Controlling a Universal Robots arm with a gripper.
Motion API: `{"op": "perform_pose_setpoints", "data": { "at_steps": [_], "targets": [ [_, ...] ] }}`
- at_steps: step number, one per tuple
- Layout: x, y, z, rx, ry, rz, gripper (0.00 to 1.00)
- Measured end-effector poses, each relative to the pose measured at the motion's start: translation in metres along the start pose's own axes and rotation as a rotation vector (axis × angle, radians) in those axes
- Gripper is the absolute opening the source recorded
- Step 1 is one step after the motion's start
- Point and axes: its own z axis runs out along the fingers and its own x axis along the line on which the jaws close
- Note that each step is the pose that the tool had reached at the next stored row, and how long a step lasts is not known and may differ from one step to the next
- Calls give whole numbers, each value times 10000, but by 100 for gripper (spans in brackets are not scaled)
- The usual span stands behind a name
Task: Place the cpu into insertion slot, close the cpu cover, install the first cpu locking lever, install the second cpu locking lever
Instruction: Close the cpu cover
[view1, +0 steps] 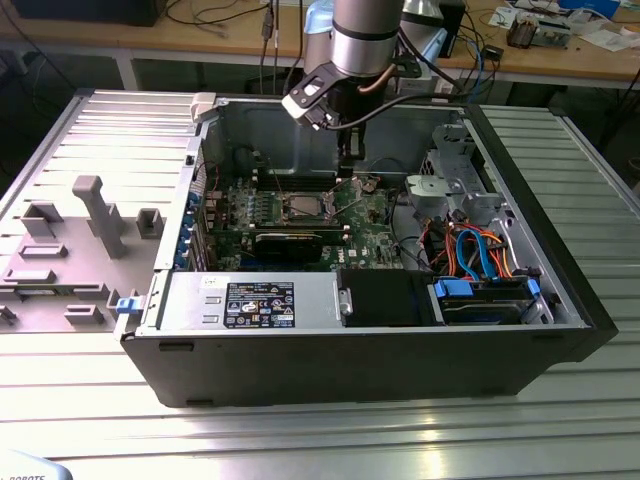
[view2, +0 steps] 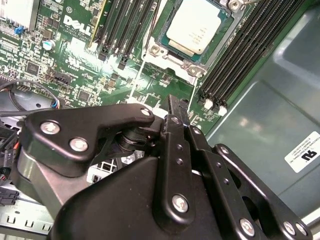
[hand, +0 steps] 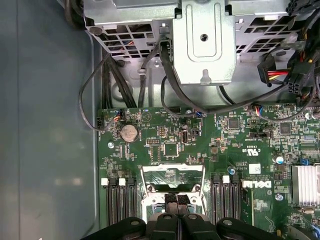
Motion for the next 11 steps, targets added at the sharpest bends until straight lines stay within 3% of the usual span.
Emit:
{"op": "perform_pose_setpoints", "data": {
  "at_steps": [11],
  "targets": [
    [1,28,3,0,0,0,11]
  ]
}}
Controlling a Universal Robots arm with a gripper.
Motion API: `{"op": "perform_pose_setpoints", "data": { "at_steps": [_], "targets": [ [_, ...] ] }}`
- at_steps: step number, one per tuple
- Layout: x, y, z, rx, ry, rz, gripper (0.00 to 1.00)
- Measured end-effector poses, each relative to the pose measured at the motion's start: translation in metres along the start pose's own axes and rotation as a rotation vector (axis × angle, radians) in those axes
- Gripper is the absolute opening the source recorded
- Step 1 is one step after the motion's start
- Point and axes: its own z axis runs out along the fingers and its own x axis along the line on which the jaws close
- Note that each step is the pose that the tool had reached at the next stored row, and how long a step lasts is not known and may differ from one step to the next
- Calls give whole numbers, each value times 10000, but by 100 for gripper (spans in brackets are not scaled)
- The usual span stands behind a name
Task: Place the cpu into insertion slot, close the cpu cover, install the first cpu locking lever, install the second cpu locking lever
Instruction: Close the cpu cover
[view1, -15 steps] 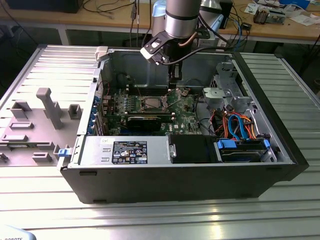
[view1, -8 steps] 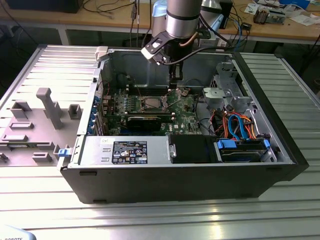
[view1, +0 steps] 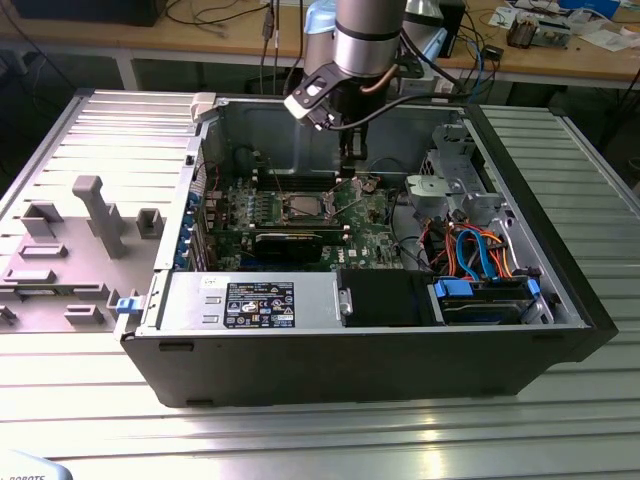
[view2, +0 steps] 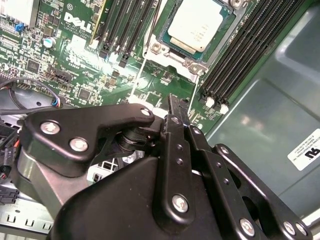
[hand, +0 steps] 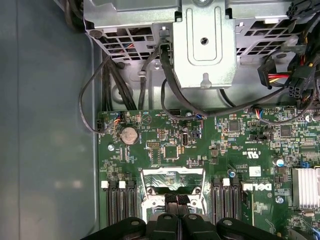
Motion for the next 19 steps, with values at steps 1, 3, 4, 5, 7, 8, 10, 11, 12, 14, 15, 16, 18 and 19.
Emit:
{"op": "perform_pose_setpoints", "data": {
  "at_steps": [1,3,4,5,7,8,10,11,12,14,15,16,18,19],
  "targets": [
    [0,6,1,0,0,0,11],
    [0,9,1,0,0,0,11],
    [0,16,2,0,0,-2,11],
    [0,20,2,0,1,0,11],
    [1,26,2,0,1,1,11],
    [1,29,2,-1,1,0,11],
    [1,35,3,0,1,0,11],
    [1,36,3,0,0,2,11],
    [1,37,3,0,0,1,11],
    [1,38,3,0,0,1,11],
    [1,39,3,0,0,0,11],
    [1,40,4,0,0,0,11],
    [1,48,6,0,1,-1,11],
    [1,56,7,0,0,0,11]
  ]
}}
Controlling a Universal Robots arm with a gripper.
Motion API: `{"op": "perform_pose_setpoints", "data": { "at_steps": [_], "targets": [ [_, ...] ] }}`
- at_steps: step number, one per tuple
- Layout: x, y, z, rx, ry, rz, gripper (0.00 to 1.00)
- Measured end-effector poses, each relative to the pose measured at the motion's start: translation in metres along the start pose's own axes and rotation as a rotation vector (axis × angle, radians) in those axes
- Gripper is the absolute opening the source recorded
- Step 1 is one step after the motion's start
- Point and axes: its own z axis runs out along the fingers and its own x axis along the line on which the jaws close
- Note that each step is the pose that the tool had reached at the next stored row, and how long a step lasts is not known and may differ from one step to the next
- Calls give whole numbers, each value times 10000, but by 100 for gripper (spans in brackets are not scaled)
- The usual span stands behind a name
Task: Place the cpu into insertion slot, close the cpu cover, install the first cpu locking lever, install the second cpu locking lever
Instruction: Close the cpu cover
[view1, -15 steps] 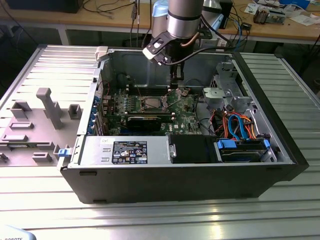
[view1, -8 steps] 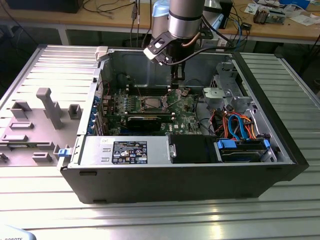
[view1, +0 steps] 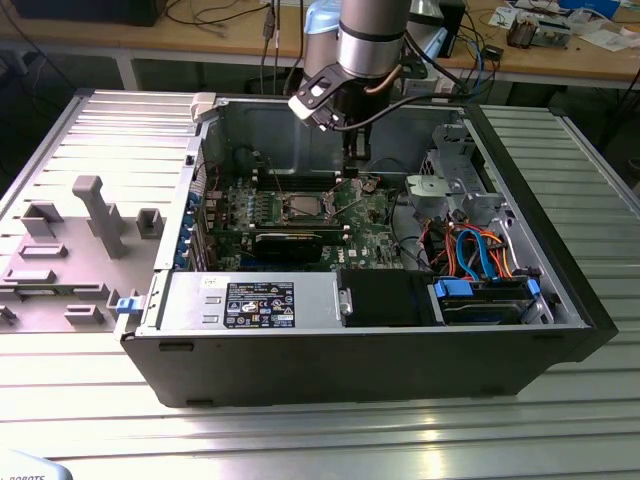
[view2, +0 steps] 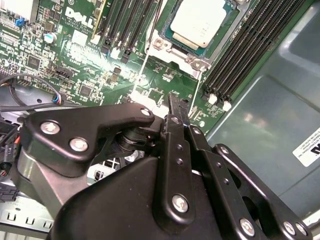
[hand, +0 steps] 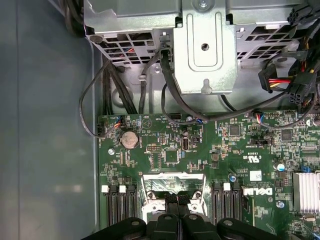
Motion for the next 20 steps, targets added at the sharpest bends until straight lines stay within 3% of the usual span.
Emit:
{"op": "perform_pose_setpoints", "data": {
  "at_steps": [8,17,20],
  "targets": [
    [2,112,11,0,0,0,11],
    [3,143,17,0,0,-1,11],
    [5,200,20,0,1,-1,11]
  ]
}}
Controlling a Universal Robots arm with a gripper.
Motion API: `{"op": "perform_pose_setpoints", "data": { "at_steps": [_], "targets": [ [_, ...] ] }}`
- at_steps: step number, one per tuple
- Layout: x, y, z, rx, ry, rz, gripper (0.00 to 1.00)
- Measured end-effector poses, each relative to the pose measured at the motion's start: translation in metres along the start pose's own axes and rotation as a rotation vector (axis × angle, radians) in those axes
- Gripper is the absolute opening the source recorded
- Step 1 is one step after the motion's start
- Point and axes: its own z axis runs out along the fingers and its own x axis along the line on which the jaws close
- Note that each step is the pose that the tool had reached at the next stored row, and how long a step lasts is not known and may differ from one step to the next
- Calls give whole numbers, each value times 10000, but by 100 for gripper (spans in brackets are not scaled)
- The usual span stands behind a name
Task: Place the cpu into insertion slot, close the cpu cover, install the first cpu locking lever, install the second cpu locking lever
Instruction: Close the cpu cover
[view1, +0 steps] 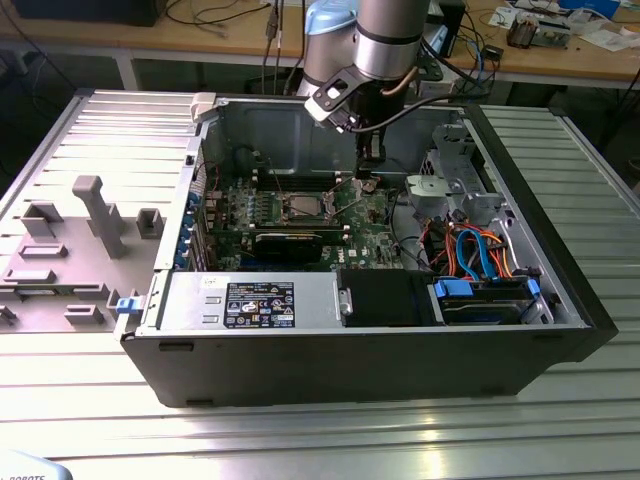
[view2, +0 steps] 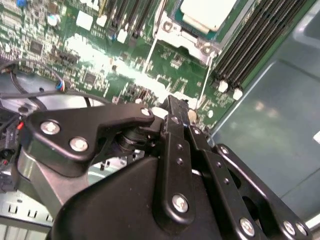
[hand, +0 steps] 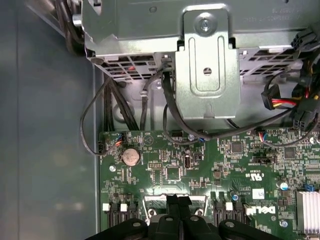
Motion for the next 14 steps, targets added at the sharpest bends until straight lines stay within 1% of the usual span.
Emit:
{"op": "perform_pose_setpoints", "data": {
  "at_steps": [3,6,14],
  "targets": [
    [-1,1,0,0,-4,3,11],
    [0,24,7,0,-2,2,11],
    [-1,78,65,-1,-4,2,11]
  ]
}}
